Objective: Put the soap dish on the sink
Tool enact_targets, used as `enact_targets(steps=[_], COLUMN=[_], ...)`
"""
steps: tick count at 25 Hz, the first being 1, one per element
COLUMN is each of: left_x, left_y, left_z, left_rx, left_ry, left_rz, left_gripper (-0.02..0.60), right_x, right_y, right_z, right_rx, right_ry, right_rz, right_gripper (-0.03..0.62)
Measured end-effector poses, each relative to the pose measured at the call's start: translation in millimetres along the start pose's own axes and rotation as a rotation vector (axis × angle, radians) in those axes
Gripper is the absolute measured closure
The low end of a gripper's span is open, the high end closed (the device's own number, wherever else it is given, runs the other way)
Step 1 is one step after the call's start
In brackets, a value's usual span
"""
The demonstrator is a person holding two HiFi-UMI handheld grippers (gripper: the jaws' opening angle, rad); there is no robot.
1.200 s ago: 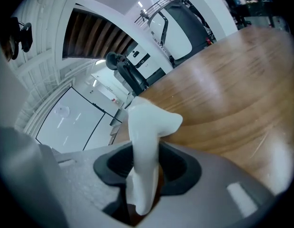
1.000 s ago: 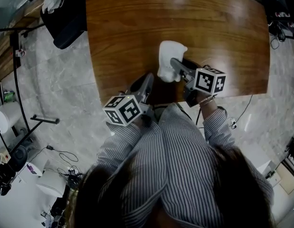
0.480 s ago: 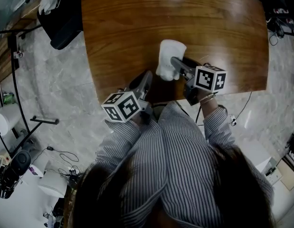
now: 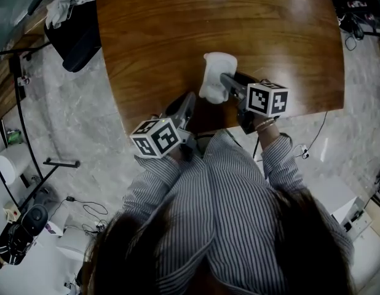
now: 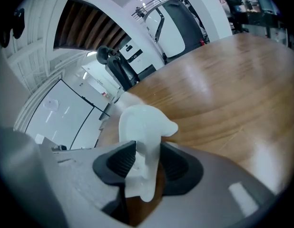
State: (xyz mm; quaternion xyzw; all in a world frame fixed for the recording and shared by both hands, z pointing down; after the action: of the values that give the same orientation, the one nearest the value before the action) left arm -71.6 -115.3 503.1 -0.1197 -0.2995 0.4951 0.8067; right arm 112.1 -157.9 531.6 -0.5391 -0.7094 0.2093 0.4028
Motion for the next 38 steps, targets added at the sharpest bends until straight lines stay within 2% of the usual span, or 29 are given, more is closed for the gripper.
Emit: enact_targets(steps=[5,11,16,19,21,29,38], left_x=[-1,-14,-21,-22,-25,-29,-26], left_y=[-3,3,8,8,7,7,0], left_z=[-6,-18,-43,-56,-63,-75,-90], left_rx=[0.002,0.009,0.051,0.077,0.091,0.117,0.19], left_ry=[-0.027,-0.109,-0.204,-0.256,-0.277,-0.306,-0.361], left_rz=[0.024,0.033,0.046,0.056,0.055,0.066,0.131], left_gripper=[0.581,0.581,0.581,0.581,0.581,0.581,0.581], right_x=[-1,5,8,9,10,20,13], right_y=[9,43,85,106,111,107,112], right_z=[0,12,55,74,80,90,90], right_rx=[0.063,0.127,0.124,0.111,0.098,0.023,0.014], right_ry=[0.081,0.123,0.22,0.273,0.273,0.262,0.274], right_rz=[-0.009,-0.113,-0.26,-0.342,-0.376,-0.38,-0.389], right_gripper=[0.439,0.441,0.481,0.527,0.576,0.592,0.592])
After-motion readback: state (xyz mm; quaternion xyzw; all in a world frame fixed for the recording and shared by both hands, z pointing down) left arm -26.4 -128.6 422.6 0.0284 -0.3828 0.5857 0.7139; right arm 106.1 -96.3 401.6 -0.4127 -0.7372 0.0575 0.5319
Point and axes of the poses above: the fingertips, and each gripper's own axes: y backward along the fingers, z to its left, x out of its underside, the point moved 5 cm from there along y, backward along the fingers, and after that the axes turned 6 degrees about z, right-handed, at the moved point
